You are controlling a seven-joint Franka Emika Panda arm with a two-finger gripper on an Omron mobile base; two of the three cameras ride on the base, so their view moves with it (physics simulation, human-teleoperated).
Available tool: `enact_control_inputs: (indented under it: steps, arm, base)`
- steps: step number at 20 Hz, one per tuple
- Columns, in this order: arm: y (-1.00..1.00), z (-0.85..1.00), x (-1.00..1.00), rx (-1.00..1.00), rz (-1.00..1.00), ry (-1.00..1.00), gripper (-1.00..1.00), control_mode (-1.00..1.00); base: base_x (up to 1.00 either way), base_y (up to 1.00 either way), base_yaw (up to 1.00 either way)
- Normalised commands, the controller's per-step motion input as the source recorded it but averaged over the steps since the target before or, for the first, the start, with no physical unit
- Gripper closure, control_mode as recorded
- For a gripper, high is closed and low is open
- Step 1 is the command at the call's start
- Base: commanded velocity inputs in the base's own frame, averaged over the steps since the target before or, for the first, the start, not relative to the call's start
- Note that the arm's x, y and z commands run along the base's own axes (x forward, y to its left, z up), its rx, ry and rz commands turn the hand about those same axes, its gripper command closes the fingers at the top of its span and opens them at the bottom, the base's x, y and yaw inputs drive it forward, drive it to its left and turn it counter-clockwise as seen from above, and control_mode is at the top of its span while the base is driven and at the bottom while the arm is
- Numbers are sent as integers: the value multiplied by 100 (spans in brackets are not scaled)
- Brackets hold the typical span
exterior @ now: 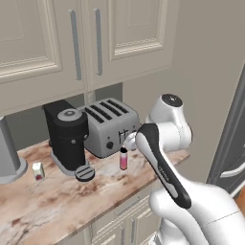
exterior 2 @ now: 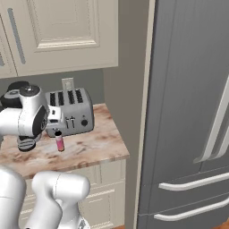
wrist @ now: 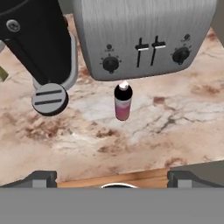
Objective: Move the drinks to the dining counter.
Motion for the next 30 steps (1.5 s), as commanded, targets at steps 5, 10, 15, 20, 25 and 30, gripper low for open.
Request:
enact_control_inputs:
  steps: [5, 10, 15, 20, 25, 30]
  arm:
    - [0, 0, 16, -6, 0, 6, -100, -100]
    - [0, -1, 5, -4, 0, 2, -100, -100]
    - [2, -14, 1, -5, 0, 0, -100, -100]
    - [0, -20, 0, -4, 0, 0, -100, -100]
    - [0, -19, 0, -5, 0, 3, -100, -100]
    - [0, -5, 0, -2, 0, 3, -100, -100]
  base:
    - [0, 0, 0]
    - [0, 0, 0]
    - [0, 0, 0]
    - [0, 0, 0]
    - [0, 0, 0]
    - [0, 0, 0]
